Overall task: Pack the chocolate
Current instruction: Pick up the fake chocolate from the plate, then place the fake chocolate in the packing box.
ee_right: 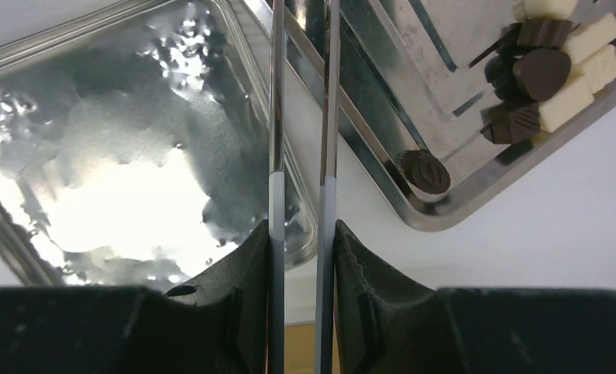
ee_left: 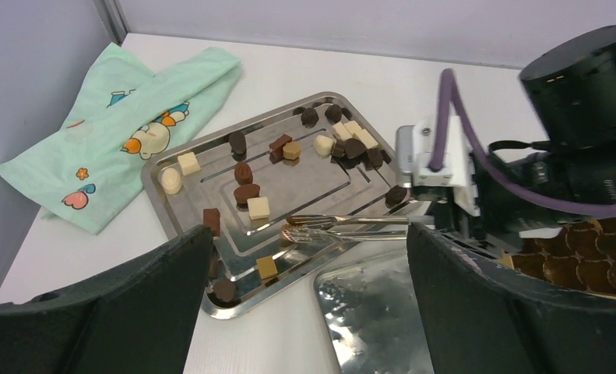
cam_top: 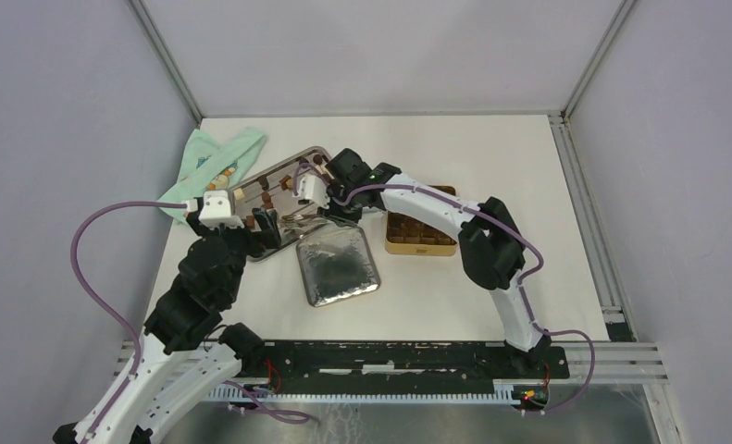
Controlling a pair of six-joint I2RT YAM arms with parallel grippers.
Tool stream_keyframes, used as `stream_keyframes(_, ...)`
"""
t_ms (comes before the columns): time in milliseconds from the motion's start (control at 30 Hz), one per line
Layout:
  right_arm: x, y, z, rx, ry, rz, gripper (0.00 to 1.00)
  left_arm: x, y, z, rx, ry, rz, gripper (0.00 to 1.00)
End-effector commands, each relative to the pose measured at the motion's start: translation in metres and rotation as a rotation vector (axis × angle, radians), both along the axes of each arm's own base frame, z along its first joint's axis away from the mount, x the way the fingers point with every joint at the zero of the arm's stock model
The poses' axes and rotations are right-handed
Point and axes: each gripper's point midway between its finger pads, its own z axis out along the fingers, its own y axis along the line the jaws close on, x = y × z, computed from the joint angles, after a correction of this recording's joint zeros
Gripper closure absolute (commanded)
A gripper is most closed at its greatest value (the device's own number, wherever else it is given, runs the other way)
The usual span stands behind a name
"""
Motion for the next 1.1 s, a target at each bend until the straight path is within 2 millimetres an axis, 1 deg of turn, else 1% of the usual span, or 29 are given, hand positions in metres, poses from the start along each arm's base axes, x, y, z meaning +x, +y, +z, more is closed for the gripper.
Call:
stream_keyframes(0, -0.006, -0.006, 0.086, 0.158, -0.102, 0.019, 1.00, 0.002, 0.002, 0.006, 0.015, -0.030, -0.001, 0.01)
stream_keyframes(67, -0.015, -0.018, 0.102, 0.196, -0.102, 0.043, 1.00, 0.002, 0.002, 0.006, 0.014, -0.031, -0.001, 0.01)
stream_keyframes(167, -0.032, -0.041, 0.111, 0.224, -0.101, 0.076, 1.00, 0.002, 0.002, 0.006, 0.015, -0.031, 0.000, 0.02)
stream_keyframes(200, -0.037, -0.051, 0.117, 0.241, -0.110, 0.087, 1.00, 0.002, 0.002, 0.006, 0.015, -0.031, 0.001, 0.02)
stream_keyframes(233, -0.043, -0.062, 0.115, 0.242, -0.112, 0.102, 1.00, 0.001, 0.002, 0.006, 0.016, -0.032, 0.000, 0.02)
stream_keyframes(267, -0.048, -0.074, 0.121, 0.265, -0.129, 0.117, 1.00, 0.001, 0.002, 0.006, 0.016, -0.031, 0.000, 0.01)
stream_keyframes(300, -0.054, -0.088, 0.121, 0.277, -0.138, 0.126, 1.00, 0.002, 0.002, 0.006, 0.017, -0.029, 0.000, 0.01)
stream_keyframes(333, -0.056, -0.103, 0.128, 0.307, -0.158, 0.120, 1.00, 0.002, 0.002, 0.005, 0.017, -0.028, -0.001, 0.01)
stream_keyframes(367, -0.056, -0.121, 0.124, 0.315, -0.166, 0.100, 1.00, 0.002, 0.001, 0.005, 0.018, -0.027, -0.002, 0.01)
stream_keyframes(400, -0.059, -0.137, 0.128, 0.332, -0.185, 0.091, 1.00, 0.002, 0.001, 0.005, 0.017, -0.026, -0.003, 0.01)
stream_keyframes(433, -0.060, -0.155, 0.124, 0.328, -0.188, 0.071, 1.00, 0.002, 0.001, 0.005, 0.018, -0.025, -0.005, 0.01)
stream_keyframes(467, -0.063, -0.171, 0.123, 0.326, -0.199, 0.048, 1.00, 0.002, 0.000, 0.004, 0.018, -0.023, -0.008, 0.01)
stream_keyframes(533, -0.068, -0.204, 0.111, 0.310, -0.197, -0.020, 1.00, 0.003, -0.001, 0.003, 0.022, -0.018, -0.011, 0.01)
stream_keyframes(567, -0.070, -0.220, 0.110, 0.324, -0.206, -0.057, 1.00, 0.004, -0.001, 0.002, 0.024, -0.015, -0.011, 0.01)
stream_keyframes(600, -0.073, -0.234, 0.103, 0.331, -0.198, -0.097, 1.00, 0.004, -0.002, 0.002, 0.025, -0.013, -0.011, 0.01)
stream_keyframes(633, -0.072, -0.251, 0.103, 0.343, -0.216, -0.148, 1.00, 0.004, -0.002, 0.001, 0.026, -0.011, -0.011, 0.01)
stream_keyframes(733, -0.075, -0.292, 0.092, 0.345, -0.216, -0.277, 1.00, 0.006, -0.002, -0.001, 0.034, -0.002, -0.004, 0.01)
stream_keyframes(833, -0.082, -0.315, 0.075, 0.336, -0.185, -0.358, 1.00, 0.007, -0.001, -0.004, 0.042, 0.008, 0.004, 0.01)
stream_keyframes(900, -0.081, -0.330, 0.068, 0.311, -0.203, -0.416, 1.00, 0.008, -0.001, -0.006, 0.048, 0.015, 0.009, 0.01)
stream_keyframes(967, -0.083, -0.339, 0.062, 0.282, -0.211, -0.450, 1.00, 0.009, -0.001, -0.007, 0.052, 0.020, 0.012, 0.01)
stream_keyframes(1067, -0.090, -0.342, 0.052, 0.257, -0.194, -0.452, 1.00, 0.011, -0.002, -0.010, 0.060, 0.031, 0.012, 0.01)
